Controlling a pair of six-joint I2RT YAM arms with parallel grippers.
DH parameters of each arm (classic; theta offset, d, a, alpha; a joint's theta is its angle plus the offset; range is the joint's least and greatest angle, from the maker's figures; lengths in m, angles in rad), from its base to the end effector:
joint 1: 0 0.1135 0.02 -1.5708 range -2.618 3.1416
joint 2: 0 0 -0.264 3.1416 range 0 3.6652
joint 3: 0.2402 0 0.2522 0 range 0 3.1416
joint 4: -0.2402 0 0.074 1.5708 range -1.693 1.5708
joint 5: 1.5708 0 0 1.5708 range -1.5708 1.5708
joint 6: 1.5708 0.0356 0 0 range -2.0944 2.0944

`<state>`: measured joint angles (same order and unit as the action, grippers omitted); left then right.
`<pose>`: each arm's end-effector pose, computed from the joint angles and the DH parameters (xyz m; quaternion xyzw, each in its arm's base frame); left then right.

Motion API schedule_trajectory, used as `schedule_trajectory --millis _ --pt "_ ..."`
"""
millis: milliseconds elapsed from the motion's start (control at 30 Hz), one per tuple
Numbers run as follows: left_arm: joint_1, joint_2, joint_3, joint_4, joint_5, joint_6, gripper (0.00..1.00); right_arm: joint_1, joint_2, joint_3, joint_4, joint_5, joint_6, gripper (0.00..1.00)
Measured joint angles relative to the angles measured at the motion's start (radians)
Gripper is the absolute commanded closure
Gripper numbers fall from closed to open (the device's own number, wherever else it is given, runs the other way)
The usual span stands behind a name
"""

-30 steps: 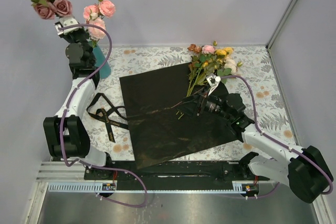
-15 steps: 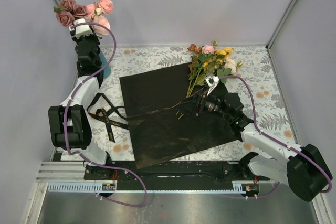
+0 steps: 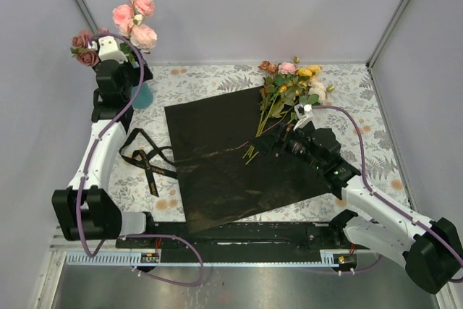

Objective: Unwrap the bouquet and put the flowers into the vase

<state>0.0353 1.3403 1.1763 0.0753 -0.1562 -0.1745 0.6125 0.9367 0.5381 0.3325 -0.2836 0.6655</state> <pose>0.3195 0.0168 0.3800 -0.1294 0.7260 0.0106 0.6754 0.1748 0.1350 0.2793 -0.0774 0.7251 0.4863 0.4815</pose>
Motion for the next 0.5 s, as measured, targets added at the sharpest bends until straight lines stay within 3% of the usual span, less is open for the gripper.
schedule_trajectory --millis 267,500 --pt "0.000 -0.211 -0.005 -0.389 0.137 -0.139 0.01 0.000 0.018 0.043 -0.134 0.121 0.049 0.01" --pt "0.000 -0.422 -0.196 -0.506 0.390 -0.223 0.01 0.000 0.130 0.044 -0.145 0.246 0.113 0.07"
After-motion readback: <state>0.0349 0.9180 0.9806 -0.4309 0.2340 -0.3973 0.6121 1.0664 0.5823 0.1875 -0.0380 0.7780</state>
